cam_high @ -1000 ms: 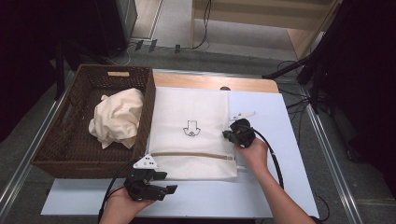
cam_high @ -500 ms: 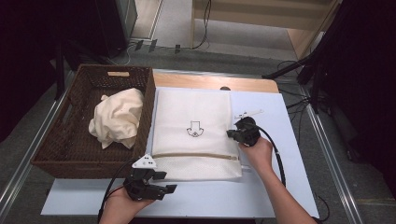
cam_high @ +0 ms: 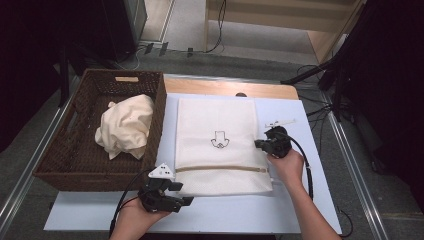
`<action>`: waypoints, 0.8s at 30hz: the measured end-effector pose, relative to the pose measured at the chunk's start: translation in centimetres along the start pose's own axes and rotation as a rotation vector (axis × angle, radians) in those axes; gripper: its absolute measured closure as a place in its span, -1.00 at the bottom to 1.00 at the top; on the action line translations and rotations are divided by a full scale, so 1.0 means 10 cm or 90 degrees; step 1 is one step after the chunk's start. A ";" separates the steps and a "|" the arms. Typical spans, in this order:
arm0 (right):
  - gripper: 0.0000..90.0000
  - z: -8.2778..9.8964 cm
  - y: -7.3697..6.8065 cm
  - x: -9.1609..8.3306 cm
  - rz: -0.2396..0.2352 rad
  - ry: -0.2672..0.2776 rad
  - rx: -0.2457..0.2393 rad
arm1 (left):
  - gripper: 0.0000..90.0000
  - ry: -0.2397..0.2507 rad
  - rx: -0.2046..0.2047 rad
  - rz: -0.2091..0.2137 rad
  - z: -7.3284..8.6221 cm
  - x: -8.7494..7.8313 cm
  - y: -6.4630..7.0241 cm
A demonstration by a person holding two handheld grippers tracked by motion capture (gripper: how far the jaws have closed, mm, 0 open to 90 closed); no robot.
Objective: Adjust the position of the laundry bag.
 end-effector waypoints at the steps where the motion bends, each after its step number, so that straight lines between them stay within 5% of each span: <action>1: 1.00 0.01 0.02 -0.01 0.005 0.002 0.005 | -0.17 0.000 0.002 0.001 0.00 0.02 0.00; 18: 0.99 0.16 0.36 -0.24 0.024 0.013 0.050 | -0.12 -0.018 0.002 -0.004 -0.08 0.33 -0.03; 21: 0.99 0.18 0.38 -0.25 0.026 0.013 0.052 | 0.02 -0.022 -0.008 -0.010 -0.10 0.40 -0.04; 24: 0.99 0.20 0.40 -0.27 0.027 0.015 0.056 | 0.46 -0.026 -0.023 -0.007 -0.10 0.43 -0.07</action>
Point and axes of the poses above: each handheld gripper's, and its own axes: x roughly forward along the jaws, z roughly out of its underside, y roughly to its right, the point moved 3 cm from there along x, roughly forward along the jaws, and after that the axes turned 11 degrees about x, right-handed, at the moved point
